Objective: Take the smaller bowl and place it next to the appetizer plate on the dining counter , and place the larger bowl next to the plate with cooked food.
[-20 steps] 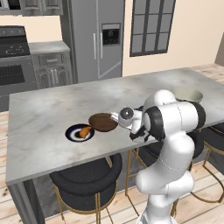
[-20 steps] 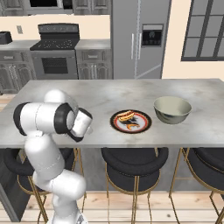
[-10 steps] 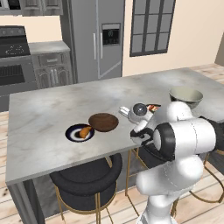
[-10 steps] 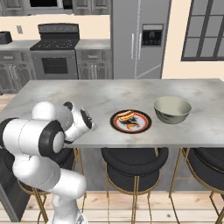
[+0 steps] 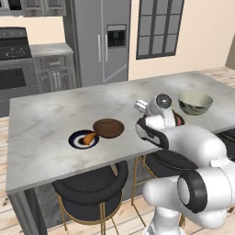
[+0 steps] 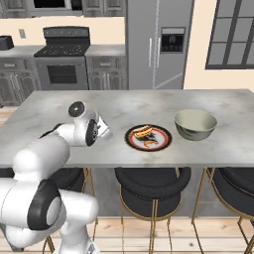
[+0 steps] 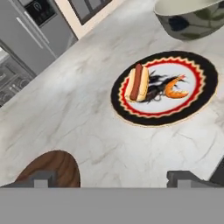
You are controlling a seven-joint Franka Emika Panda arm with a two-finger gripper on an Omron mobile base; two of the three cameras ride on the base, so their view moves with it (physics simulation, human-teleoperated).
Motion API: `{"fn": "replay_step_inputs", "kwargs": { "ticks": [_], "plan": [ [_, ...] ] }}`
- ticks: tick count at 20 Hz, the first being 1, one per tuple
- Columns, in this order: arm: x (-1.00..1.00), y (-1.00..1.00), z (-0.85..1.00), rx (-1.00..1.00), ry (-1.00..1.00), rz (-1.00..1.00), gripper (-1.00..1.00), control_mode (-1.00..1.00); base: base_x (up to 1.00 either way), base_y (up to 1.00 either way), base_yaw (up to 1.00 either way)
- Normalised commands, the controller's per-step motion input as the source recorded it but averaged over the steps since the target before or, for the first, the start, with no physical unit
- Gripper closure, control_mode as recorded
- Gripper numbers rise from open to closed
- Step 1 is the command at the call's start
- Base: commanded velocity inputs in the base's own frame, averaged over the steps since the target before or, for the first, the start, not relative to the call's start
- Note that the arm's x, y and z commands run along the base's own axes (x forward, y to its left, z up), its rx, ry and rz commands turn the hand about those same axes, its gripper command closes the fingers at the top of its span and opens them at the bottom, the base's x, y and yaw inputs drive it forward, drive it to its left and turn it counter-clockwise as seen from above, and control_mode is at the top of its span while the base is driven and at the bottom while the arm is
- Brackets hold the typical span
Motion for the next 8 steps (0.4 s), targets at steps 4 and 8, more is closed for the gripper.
{"fn": "replay_step_inputs", "kwargs": {
  "ticks": [4, 8],
  "plan": [
    [-0.75, -0.04, 1.0, 0.0, 0.03, 0.0, -1.0, -1.0, 0.0, 0.0, 0.0],
    [-1.0, 0.0, 1.0, 0.0, 0.04, 0.0, -1.0, -1.0, 0.0, 0.0, 0.0]
  ]
}}
